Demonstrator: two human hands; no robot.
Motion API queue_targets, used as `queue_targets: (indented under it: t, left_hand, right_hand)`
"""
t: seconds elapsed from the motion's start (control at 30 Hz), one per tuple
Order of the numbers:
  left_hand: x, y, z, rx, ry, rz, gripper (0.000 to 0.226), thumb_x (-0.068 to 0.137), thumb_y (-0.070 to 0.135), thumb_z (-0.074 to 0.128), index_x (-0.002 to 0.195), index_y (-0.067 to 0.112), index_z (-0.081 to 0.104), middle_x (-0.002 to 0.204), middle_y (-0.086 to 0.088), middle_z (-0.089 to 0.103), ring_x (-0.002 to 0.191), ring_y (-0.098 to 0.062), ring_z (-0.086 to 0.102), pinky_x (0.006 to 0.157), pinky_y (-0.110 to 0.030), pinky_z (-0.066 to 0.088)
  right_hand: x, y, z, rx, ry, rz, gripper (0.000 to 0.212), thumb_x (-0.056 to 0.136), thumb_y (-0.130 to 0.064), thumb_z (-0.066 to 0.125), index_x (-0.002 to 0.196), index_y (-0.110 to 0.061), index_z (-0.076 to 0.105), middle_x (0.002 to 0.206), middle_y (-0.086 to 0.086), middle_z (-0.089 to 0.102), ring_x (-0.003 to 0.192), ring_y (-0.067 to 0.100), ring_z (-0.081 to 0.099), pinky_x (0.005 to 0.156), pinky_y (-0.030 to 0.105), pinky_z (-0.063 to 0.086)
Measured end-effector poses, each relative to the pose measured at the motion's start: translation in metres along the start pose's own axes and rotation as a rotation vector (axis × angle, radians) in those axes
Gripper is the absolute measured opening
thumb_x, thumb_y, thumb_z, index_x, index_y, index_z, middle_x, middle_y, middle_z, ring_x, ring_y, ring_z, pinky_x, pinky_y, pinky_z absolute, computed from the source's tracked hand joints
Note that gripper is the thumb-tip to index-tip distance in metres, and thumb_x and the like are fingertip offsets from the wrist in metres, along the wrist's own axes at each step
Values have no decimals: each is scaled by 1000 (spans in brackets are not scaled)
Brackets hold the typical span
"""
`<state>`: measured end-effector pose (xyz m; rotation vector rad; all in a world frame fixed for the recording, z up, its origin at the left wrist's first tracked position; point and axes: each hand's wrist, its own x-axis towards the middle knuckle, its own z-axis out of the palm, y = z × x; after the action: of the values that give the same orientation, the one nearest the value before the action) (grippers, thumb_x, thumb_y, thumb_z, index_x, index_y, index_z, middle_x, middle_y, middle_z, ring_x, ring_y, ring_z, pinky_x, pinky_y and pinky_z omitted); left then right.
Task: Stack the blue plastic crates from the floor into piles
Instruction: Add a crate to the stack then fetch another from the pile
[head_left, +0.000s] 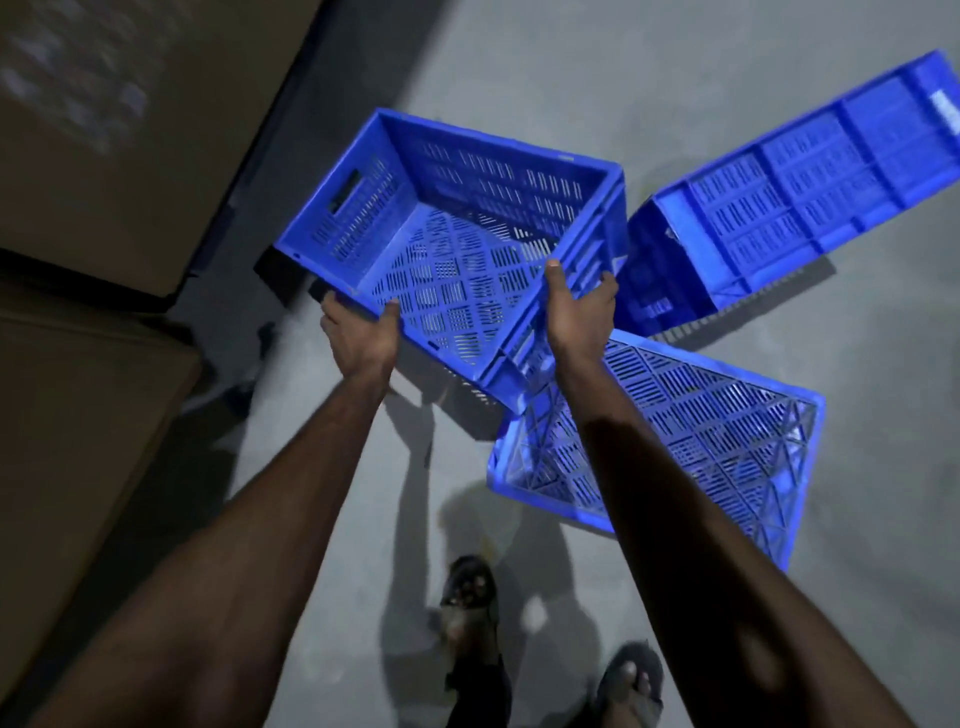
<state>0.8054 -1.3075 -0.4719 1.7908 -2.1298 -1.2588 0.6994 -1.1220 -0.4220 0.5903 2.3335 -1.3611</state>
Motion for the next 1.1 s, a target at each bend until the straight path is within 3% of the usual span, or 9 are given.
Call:
queue_targets:
  t: [0.17,0.27,0.37,0.5,0.6,0.73,0.9,1.0,1.1]
  left_hand:
    - [20,-6,33,-473,-106,-503,83,87,31,74,155,15,28,142,-18,57,120,-37,62,95,-53,55]
    - [14,-1,52,-746,-232,-487,57,87,3,65,140,16,46,125,-16,69,101,-35,72,72,-62,60]
    - [7,0,60,-687,-233,-451,68,78,-16,51,141,10,43,105,-19,63,69,-29,64,43,-47,55]
    - [15,-20,65,-683,-213,-463,71,63,-17,48,133,-5,42,104,-15,48,56,-26,48,61,-52,57]
    - [11,-40,70,-747,-229,-489,110,46,-13,47,153,4,29,110,-19,59,58,-28,53,68,-71,54]
    - [-49,-37,45,-806,-128,-424,85,67,-24,40,147,5,38,67,-9,47,38,-15,45,41,-23,43]
    - [-137,-44,20,-862,-109,-437,46,77,-26,36,113,-4,54,36,9,43,41,-12,42,36,-16,32]
    - [-190,-60,4,-863,-86,-373,81,61,-16,48,141,-5,42,66,-5,54,39,-11,43,37,-20,35]
    - [-242,-91,-4,-869,-52,-359,103,41,-2,47,144,1,41,89,-11,49,52,-19,42,42,-25,37]
  right_hand:
    - [3,14,34,49,7,90,104,89,-59,66,162,-16,7,168,8,15,150,32,26,114,45,32]
    - [1,19,48,15,-74,85,102,89,-46,71,162,-21,4,169,4,13,150,31,26,113,45,33]
    - [0,19,51,-30,-100,80,96,89,-23,63,162,-23,1,169,3,9,147,31,32,107,44,41]
    - [-7,16,45,-35,-149,115,98,85,-7,55,162,-22,-5,170,3,1,148,30,30,100,47,48]
    - [-22,20,34,-16,-147,145,97,86,-3,54,162,-23,-5,170,3,0,146,28,32,84,34,43]
    - [-48,39,13,5,-124,138,99,85,-3,58,162,-27,0,169,1,7,137,27,43,68,30,41]
    - [-89,72,-36,14,-132,121,106,76,-6,63,162,-27,4,165,3,25,124,32,55,72,39,48]
    - [-117,106,-72,28,-151,143,118,57,-23,61,157,-40,1,155,15,43,104,34,62,74,51,56]
    - [-154,137,-114,30,-166,130,119,52,-27,58,155,-43,1,149,15,48,88,36,65,58,42,50]
